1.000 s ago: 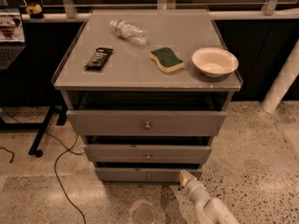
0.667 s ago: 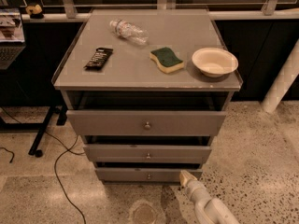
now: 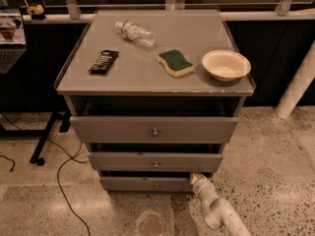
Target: Open bottom drawer
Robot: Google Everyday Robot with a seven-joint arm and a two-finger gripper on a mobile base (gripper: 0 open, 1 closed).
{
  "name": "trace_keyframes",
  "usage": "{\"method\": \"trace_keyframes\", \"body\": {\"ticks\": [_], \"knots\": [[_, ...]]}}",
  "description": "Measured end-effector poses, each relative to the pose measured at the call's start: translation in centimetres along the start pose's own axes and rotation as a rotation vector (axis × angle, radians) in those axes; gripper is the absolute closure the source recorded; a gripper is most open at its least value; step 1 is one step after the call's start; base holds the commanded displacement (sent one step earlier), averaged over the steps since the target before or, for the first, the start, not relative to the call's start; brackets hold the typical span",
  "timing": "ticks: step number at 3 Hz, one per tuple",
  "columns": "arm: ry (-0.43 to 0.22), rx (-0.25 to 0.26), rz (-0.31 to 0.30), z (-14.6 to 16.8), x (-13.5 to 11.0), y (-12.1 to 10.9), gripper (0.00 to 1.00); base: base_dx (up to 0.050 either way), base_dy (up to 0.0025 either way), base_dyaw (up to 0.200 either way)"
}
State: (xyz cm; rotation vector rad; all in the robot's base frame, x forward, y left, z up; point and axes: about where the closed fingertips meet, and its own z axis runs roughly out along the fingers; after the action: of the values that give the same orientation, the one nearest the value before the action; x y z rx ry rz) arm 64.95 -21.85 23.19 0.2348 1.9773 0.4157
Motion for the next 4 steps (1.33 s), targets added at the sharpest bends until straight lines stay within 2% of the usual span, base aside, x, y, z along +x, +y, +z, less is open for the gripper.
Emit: {"method": "trace_keyframes", "body": {"ticks": [1, 4], "knots": [[0.002, 0.008, 0.001, 0.7, -0.1, -0.3, 1.0, 0.0, 0.0, 0.0], [0.062, 0.082, -0.024, 4.1, 1.5, -1.8, 1.0, 0.0, 0.0, 0.0]]}}
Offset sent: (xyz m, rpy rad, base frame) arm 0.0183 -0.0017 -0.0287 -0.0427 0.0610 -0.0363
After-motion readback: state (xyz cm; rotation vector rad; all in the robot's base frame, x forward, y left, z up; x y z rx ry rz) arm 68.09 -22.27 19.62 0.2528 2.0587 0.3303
